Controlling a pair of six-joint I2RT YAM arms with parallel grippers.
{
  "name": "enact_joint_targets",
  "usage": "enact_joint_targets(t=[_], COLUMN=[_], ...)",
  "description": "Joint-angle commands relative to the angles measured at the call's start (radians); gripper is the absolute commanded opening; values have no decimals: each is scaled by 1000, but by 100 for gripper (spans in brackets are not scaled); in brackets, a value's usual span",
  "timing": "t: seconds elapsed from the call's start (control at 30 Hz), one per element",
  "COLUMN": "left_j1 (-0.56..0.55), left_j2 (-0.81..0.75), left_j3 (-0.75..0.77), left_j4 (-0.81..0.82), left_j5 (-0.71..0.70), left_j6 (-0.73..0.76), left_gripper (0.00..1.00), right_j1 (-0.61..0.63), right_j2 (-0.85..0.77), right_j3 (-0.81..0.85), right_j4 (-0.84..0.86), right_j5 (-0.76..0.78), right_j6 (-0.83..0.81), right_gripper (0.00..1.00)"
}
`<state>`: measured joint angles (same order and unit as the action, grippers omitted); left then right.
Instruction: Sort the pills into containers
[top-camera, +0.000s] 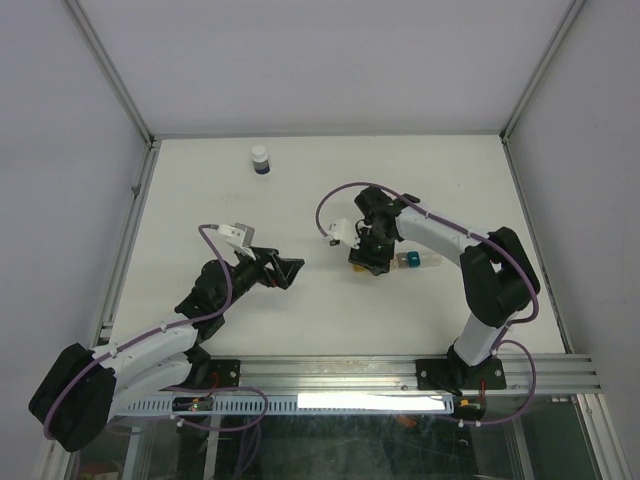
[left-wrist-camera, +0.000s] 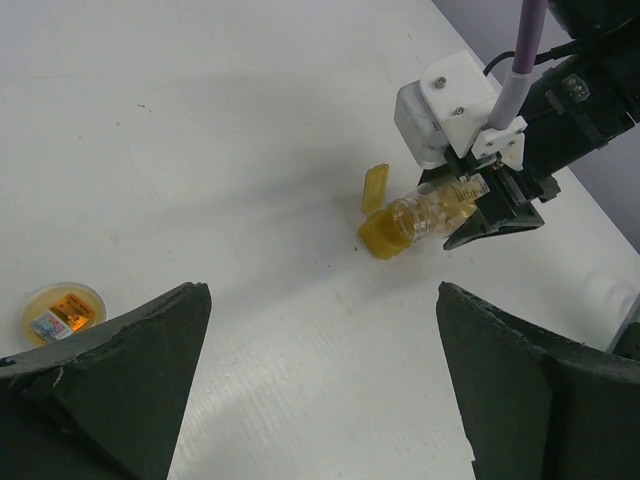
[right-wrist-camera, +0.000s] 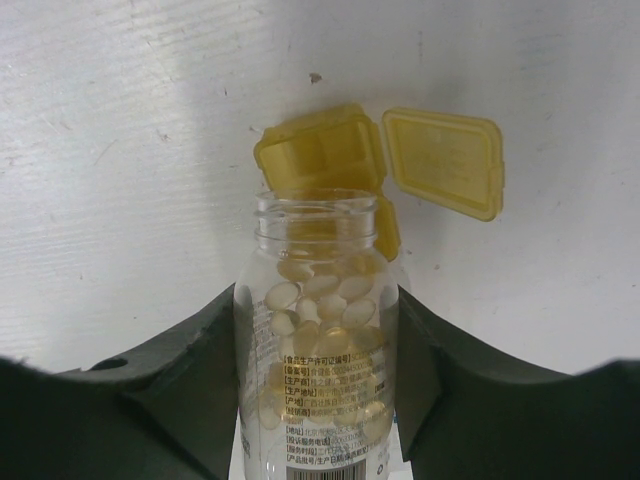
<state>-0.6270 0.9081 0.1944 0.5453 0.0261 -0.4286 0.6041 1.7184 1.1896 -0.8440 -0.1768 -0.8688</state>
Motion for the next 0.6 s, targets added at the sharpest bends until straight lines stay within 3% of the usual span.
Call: enact_joint_targets(t=[0.0,0.1,0.17,0.27,0.37,0.47,0.57], left_j1=[3,4,3,3,3,3,3], left_j2=[-20,-22,-26,-22,-16,-20,-24], left_j3=[-7,-9,-10,-12,-10,-10,-11], left_j4=[21,22,22,30,35,36,33], left_j5=[-15,-14,-12,-11,-4,-3,-2], left_j6=[20,17,15,11,8,4,2], left_gripper=[99,99,99,99,99,99,99], right_j1=[-2,-1,2,2,10,3,12], right_j2=[-18,-17,-10,-15,-3,-19,0], right_j3=[38,21,44,26,49,27,52], right_j4=[-20,27,-26,17,-43,15,-35], right_j5=[-41,31,-30,26,-46,25,-30], right_j6=[10,19,21,28,18,22,15], right_gripper=[0,0,0,0,0,0,0])
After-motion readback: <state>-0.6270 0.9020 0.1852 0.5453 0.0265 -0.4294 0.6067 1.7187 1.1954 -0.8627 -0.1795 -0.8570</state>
